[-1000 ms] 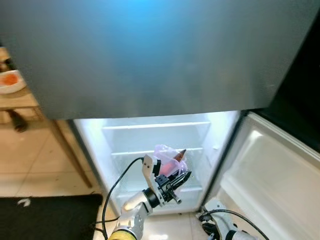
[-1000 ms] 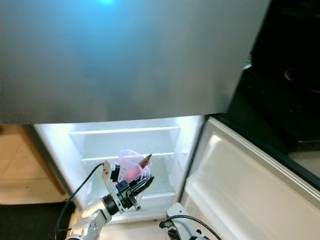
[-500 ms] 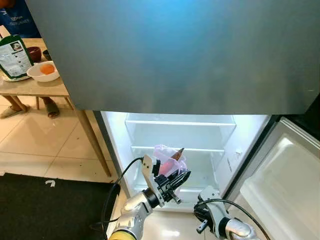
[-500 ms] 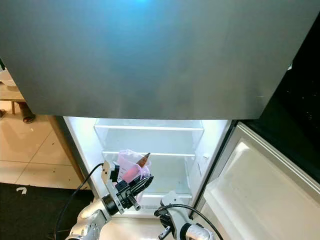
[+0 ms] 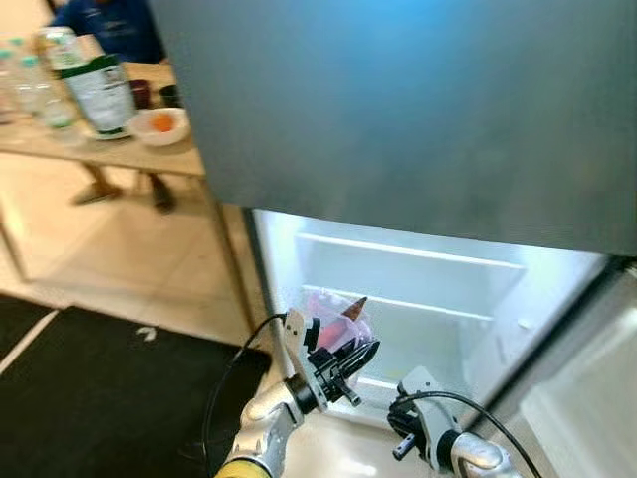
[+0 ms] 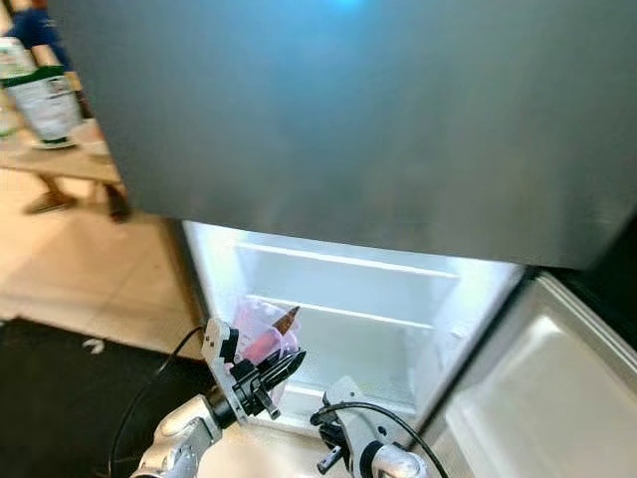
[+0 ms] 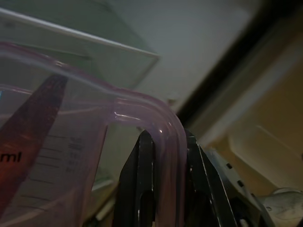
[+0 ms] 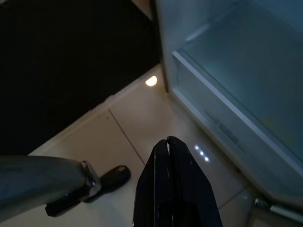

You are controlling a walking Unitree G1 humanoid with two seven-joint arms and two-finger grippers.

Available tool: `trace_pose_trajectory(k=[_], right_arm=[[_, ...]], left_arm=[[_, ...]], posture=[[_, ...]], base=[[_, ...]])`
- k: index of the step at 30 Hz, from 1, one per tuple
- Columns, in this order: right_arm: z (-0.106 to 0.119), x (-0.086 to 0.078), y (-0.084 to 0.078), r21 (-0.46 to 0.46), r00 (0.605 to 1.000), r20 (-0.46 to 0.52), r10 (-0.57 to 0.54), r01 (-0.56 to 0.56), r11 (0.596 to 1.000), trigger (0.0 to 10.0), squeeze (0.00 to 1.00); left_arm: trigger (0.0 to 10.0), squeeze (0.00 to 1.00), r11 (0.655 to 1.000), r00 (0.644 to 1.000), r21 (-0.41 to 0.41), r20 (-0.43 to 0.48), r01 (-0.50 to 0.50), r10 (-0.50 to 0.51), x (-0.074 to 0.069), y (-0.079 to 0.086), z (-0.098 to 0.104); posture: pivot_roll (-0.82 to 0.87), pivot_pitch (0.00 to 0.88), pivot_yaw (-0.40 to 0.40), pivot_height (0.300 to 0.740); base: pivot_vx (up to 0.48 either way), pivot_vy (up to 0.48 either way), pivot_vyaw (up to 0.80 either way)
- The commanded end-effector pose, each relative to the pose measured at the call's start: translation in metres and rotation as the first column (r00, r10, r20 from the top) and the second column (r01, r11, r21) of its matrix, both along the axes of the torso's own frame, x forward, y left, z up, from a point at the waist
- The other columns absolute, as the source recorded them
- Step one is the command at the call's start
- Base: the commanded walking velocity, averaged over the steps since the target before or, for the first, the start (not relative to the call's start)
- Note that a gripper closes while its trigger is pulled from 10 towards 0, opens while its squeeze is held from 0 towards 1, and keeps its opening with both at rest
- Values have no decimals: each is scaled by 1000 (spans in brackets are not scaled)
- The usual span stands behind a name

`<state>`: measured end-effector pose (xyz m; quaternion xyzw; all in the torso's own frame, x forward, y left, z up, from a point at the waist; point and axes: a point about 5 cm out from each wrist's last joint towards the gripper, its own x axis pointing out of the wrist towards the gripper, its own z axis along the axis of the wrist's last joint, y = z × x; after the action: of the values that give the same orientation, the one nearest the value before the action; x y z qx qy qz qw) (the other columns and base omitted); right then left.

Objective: Restocking fridge

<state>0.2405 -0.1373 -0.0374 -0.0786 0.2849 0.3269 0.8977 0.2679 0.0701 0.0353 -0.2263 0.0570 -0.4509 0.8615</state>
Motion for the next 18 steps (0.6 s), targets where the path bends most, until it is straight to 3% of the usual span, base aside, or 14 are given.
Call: trace_pose_trajectory(k=[1,18], right_arm=[[-4,-5,-4,-1,1000,-19,-25,25,1000,10000,0],[-5,-7,-9,-15,999,-29,-36,36,999,10000,0]], left_arm=[[10000,0,1000,1000,17,-4,16,-16,-3,-3,-3],[10000,0,999,1000,17,10,28,-29,-2,-3,-1]], posture=[[-42,39,-24,740],[-42,33,-25,740]], base=[[0,0,0],[0,0,0]])
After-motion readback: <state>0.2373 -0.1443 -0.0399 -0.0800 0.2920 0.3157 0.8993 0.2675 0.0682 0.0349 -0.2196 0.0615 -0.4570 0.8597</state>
